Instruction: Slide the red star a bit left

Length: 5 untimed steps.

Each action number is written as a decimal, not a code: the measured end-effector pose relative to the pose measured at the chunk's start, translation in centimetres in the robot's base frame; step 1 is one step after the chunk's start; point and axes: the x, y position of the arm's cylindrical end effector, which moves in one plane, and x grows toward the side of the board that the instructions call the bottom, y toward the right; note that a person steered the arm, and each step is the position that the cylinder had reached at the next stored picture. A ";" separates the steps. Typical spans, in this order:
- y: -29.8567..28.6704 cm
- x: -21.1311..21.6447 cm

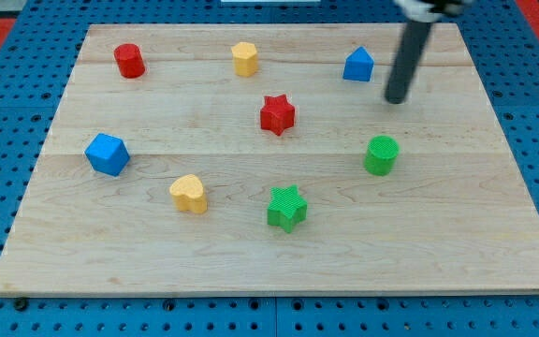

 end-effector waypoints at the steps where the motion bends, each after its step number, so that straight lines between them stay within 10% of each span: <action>1: -6.7 2.2; 5: -18.0 4.8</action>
